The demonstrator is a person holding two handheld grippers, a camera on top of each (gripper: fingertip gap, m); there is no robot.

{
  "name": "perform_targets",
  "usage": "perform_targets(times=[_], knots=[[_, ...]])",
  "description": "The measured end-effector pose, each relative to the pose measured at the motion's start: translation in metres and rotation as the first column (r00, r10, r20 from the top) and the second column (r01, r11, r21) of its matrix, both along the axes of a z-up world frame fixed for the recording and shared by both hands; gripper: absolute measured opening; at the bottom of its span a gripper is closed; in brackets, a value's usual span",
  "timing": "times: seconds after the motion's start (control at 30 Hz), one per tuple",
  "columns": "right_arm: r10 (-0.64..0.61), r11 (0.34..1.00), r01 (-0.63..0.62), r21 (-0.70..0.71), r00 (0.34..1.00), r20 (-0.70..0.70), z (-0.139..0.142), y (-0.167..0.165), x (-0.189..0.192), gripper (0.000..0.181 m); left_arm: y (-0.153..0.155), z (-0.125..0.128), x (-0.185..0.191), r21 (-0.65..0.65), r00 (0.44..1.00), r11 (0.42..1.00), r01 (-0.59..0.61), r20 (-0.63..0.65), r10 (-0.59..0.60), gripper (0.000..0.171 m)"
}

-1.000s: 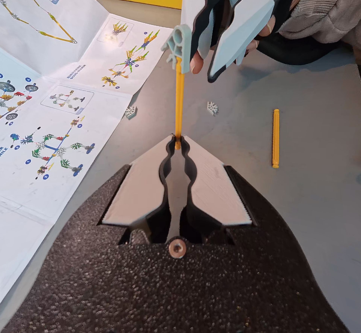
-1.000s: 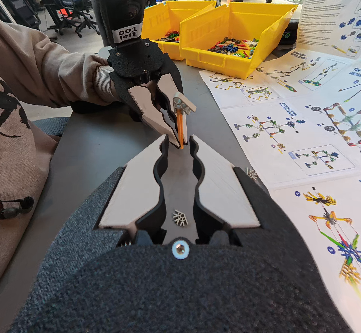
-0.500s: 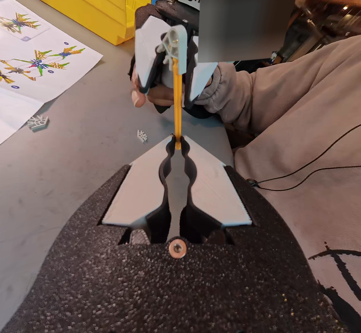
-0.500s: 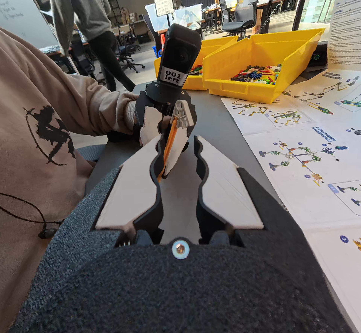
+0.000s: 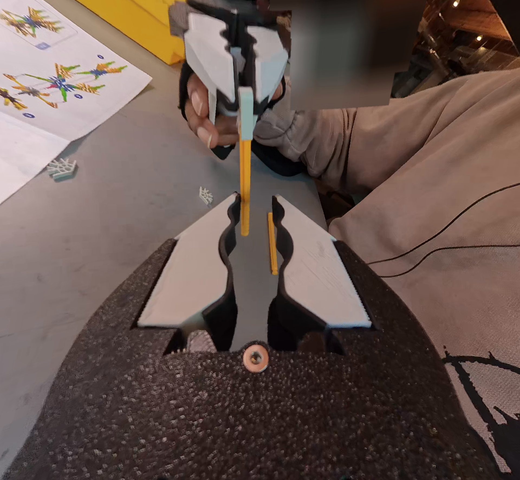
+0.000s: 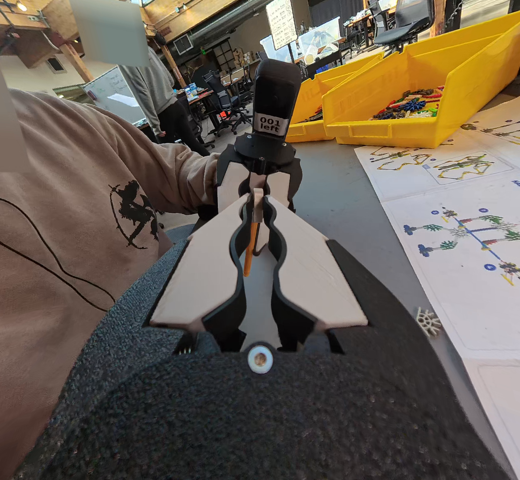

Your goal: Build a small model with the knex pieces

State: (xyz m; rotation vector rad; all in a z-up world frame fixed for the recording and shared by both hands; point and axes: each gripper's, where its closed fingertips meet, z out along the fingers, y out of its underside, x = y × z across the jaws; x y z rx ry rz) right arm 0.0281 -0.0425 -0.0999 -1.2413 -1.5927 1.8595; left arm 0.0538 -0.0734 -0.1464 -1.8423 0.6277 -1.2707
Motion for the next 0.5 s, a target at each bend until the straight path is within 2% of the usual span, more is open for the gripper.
perform_targets(times=[0.1, 0.23, 0.5], knots=[[-0.033, 0.999, 0.033, -0.004, 0.999, -0.002, -0.005, -0.002, -0.004, 0.005, 0.009, 0.010, -0.008, 0.013, 0.998, 0.999, -0.050, 0.048, 0.049, 0.022], [-0.030, 1.000, 0.030, 0.008, 0.999, -0.016, -0.005, -0.007, -0.007, 0.005, 0.014, 0.005, -0.008, 0.030, 0.996, 0.996, -0.088, 0.017, 0.088, 0.006], [-0.151, 0.985, 0.157, 0.079, 0.986, -0.075, 0.000, 0.004, -0.012, 0.005, 0.018, 0.015, -0.012, -0.010, 0.988, 0.995, -0.102, 0.117, 0.102, 0.006]])
